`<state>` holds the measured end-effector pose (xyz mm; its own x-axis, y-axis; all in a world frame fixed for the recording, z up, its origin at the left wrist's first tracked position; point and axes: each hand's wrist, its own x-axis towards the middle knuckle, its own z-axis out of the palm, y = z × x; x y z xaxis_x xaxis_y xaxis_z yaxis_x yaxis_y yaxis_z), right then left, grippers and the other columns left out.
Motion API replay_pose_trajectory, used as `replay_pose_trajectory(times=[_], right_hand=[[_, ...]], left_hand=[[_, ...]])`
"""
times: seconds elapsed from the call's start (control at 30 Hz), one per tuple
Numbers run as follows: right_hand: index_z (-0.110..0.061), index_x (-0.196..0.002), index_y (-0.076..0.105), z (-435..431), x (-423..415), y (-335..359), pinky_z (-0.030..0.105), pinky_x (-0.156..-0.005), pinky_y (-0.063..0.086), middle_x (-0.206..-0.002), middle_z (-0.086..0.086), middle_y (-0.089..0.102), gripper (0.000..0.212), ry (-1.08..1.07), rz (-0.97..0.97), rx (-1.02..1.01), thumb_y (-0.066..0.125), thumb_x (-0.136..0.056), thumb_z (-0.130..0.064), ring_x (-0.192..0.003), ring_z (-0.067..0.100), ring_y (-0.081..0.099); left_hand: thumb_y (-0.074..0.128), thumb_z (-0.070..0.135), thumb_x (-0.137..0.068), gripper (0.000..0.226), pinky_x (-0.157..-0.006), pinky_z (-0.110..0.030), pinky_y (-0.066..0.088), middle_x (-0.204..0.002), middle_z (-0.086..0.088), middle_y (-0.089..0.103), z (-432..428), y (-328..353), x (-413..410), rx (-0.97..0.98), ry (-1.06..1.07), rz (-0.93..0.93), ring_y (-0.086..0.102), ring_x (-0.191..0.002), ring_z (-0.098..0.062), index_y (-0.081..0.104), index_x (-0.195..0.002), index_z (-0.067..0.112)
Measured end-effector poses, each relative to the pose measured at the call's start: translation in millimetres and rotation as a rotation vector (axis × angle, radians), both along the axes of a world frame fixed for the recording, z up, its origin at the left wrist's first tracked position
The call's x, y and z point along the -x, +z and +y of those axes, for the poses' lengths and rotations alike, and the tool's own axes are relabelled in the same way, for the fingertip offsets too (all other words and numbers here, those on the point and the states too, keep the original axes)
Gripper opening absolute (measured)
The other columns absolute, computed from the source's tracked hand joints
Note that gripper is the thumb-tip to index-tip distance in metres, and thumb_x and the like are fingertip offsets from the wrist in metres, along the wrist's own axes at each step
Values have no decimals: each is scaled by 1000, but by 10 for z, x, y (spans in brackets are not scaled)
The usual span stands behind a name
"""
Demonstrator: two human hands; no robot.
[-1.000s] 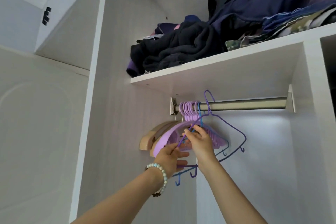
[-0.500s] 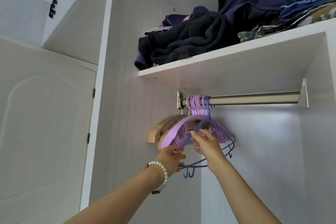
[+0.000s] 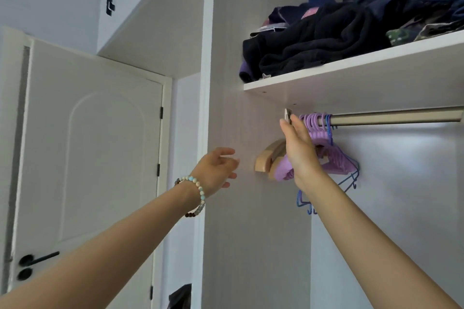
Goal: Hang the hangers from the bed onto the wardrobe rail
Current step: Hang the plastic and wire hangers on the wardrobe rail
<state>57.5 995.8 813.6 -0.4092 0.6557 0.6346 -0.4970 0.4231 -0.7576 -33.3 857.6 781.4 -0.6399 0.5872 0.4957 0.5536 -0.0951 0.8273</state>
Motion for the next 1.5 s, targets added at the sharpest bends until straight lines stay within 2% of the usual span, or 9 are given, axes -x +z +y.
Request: replay_pose_trajectory(times=[0.13, 0.23, 0.37, 0.47, 0.6, 0.73, 0.97, 1.13, 1.5], right_hand=[[-34, -142, 36, -736, 331, 37, 19, -95, 25, -148, -12, 33, 47, 84, 12, -84, 46, -96, -38, -129, 1, 34], [-36, -142, 34, -1350, 655, -9, 20, -98, 24, -150, -14, 31, 47, 187, -8, -158, 45, -96, -40, -135, 2, 30], [-39, -144, 28, -2303, 1163, -189, 25, -111, 21, -154, -16, 21, 49, 345, -100, -245, 41, -97, -44, -141, 1, 21], [-35, -146, 24, -3109, 1586, -408, 26, -116, 15, -156, -17, 14, 53, 423, -150, -327, 41, -97, -43, -142, 0, 14], [-35, -147, 21, -4253, 2081, -852, 18, -107, 11, -157, -18, 5, 57, 578, -231, -417, 43, -96, -44, -143, -1, 6], [-34, -148, 18, -5408, 2431, -1501, 25, -113, 8, -157, -18, -1, 63, 742, -346, -499, 46, -94, -46, -144, -1, 0], [-35, -149, 13, -7145, 2603, -3016, 29, -115, 10, -157, -18, -7, 71, 952, -578, -640, 50, -90, -51, -145, 3, -2], [-34, -149, 12, -8028, 2449, -4277, 33, -116, 9, -158, -14, -7, 73, 1076, -766, -733, 52, -90, -50, -145, 6, -4], [-23, -150, 16, -8810, 1877, -6850, 35, -118, 11, -160, -2, 2, 78, 1222, -1185, -879, 60, -88, -42, -147, 14, 5]], left_hand=[[53, 31, -92, 41, -86, -32, 51, -124, 1, 54, -850, 89, 216, -106, 173, 140, 60, -100, -15, 44, -131, 21], [51, 36, -91, 47, -82, -22, 44, -129, 8, 48, -1571, 80, 404, -160, 322, 219, 53, -108, -10, 39, -135, 24], [48, 45, -90, 58, -99, -30, 37, -145, 7, 37, -2671, -88, 726, -154, 520, 241, 41, -129, -13, 28, -142, 28], [44, 52, -89, 68, -112, -33, 24, -153, 10, 22, -3581, -344, 942, -68, 676, 252, 25, -140, -11, 16, -147, 30], [37, 61, -84, 77, -115, -38, 19, -156, 6, 16, -4805, -807, 1115, 83, 907, 216, 17, -143, -15, 10, -148, 28], [27, 68, -77, 84, -118, -38, 13, -157, 5, 10, -5970, -1472, 1138, 309, 1134, 168, 11, -144, -15, 7, -148, 27], [28, 66, -84, 79, -119, -39, 8, -158, 3, 5, -7670, -3041, 844, 644, 1375, -69, 7, -145, -18, 5, -149, 27], [30, 64, -87, 78, -119, -40, 7, -158, 2, 3, -8534, -4272, 434, 845, 1414, -326, 7, -145, -19, 4, -149, 26], [35, 63, -88, 79, -117, -39, 16, -157, -1, 10, -9251, -6747, -484, 998, 1384, -875, 13, -144, -20, 10, -149, 21]])
